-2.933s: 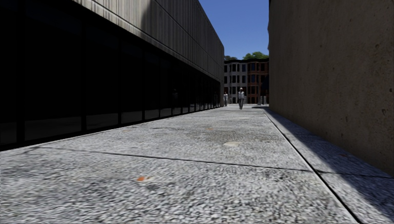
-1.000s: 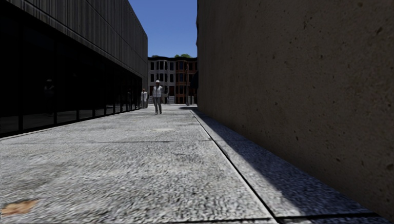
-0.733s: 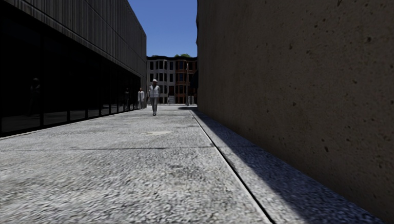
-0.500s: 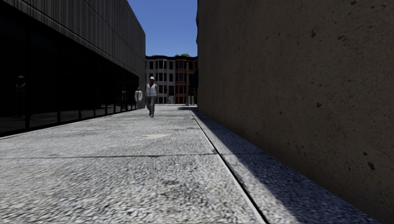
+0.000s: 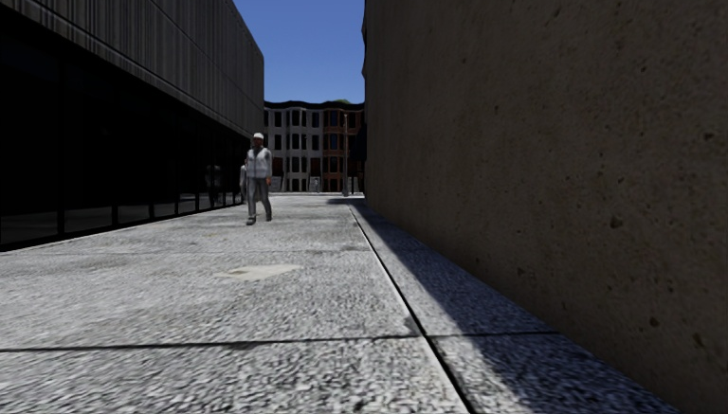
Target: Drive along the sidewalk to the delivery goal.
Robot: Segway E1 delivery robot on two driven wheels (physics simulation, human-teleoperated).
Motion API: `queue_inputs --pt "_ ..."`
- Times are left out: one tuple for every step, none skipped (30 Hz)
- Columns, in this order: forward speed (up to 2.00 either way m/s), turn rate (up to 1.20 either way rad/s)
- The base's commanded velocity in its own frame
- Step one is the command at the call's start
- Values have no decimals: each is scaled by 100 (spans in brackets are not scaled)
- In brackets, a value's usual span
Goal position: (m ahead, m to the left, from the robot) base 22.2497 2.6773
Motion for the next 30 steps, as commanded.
queue_inputs --pt "200 0" --pt "200 0" --pt "200 0" --pt "200 0" --pt "200 0" --pt "200 0" --pt "200 0" --pt "200 0" --pt "200 0" --pt "200 0" --pt "200 0" --pt "200 0" --pt "200 0" --pt "200 0" --pt "200 0" --pt "200 0" --pt "200 0" --pt "200 0" --pt "200 0" --pt "200 0" --pt "200 0" --pt "200 0" --pt "200 0" --pt "200 0" --pt "200 0" --pt "200 0" --pt "200 0" --pt "200 0" --pt "200 0" --pt "200 0"
